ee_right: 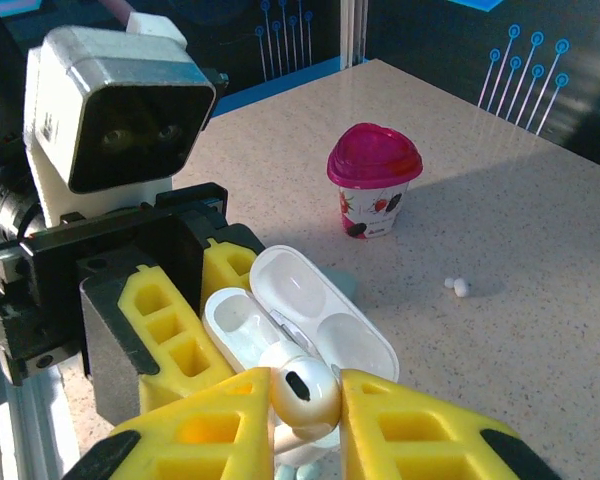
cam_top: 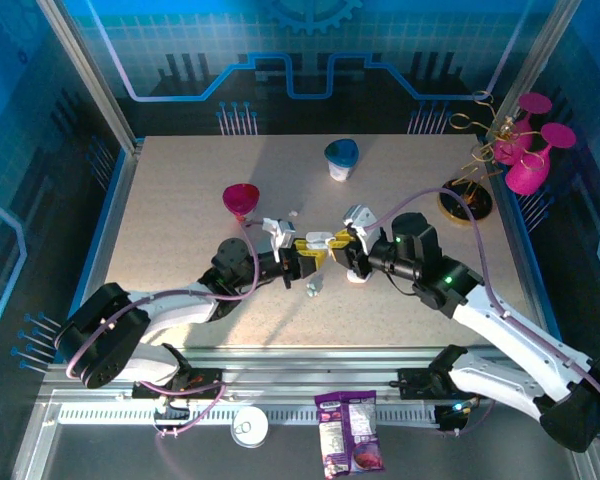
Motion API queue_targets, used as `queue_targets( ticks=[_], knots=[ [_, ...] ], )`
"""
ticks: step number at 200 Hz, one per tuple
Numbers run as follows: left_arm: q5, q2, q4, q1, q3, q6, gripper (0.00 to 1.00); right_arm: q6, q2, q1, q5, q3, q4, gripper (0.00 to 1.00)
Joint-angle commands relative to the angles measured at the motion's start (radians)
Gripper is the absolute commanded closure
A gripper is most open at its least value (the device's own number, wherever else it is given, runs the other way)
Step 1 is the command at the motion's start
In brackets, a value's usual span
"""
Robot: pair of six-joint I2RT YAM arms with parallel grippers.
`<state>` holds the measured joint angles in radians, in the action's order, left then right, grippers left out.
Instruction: Insert the wireless bluetooth earbuds into the charging case
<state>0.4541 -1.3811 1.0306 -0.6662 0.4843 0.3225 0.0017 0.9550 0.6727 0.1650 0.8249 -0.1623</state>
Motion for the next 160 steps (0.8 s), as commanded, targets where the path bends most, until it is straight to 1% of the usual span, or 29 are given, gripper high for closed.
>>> queue_targets(
  ticks=[1,63,136,160],
  knots=[
    [0.051,0.010,0.030,0.010,0.033,0.029,1.00,-0.030,0.017,0.013,-0.007,0.029,0.033,0.80],
    [0.068,0.014,0.038,0.010,0.022,0.029,1.00,-0.031,0.030,0.013,-0.046,0.036,0.030,0.81],
    [0.098,-0.003,0.048,0.010,0.034,0.045,1.00,-0.029,0.045,0.013,-0.059,0.045,0.052,0.82],
    [0.074,0.000,0.057,0.010,0.039,0.059,1.00,-0.031,0.043,0.013,-0.047,0.041,0.052,0.82]
  ],
)
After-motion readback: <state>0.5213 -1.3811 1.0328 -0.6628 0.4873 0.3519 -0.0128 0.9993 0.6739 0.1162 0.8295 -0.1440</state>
